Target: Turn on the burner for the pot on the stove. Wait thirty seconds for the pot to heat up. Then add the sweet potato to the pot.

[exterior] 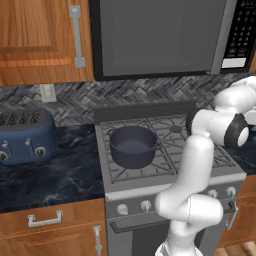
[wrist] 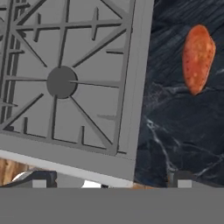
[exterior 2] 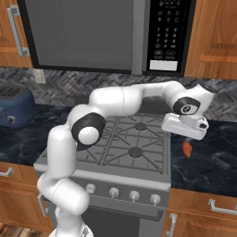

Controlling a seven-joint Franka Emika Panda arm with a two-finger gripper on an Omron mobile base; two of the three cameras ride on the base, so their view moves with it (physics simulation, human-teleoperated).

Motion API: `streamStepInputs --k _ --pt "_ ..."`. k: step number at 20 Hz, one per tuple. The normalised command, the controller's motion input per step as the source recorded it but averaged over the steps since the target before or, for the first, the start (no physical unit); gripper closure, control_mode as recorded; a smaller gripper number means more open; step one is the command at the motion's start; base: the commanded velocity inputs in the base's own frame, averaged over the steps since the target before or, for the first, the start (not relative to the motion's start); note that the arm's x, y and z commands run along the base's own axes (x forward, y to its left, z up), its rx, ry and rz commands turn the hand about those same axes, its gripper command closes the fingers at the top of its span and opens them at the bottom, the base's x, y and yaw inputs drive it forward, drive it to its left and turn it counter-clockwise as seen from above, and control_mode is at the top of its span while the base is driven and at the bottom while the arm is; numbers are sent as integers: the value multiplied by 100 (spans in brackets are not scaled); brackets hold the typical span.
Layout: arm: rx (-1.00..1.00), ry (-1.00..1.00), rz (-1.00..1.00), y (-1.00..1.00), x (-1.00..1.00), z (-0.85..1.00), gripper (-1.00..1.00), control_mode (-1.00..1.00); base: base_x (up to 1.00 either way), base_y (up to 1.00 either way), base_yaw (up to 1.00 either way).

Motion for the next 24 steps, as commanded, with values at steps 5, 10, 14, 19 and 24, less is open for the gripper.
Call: streamStepInputs --k 5,10,14,19,24 --pt "0 -17 0 -30 34 -14 -100 -100 0 0 0" --pt "-1 -6 0 -30 42 -16 -100 -100 0 0 0" --pt "-2 -1 0 -16 41 -34 -100 -100 0 0 0" --pt "0 0 0 -19 48 -47 -100 -100 0 0 0" --pt "0 1 0 -17 40 -50 -100 -100 0 0 0"
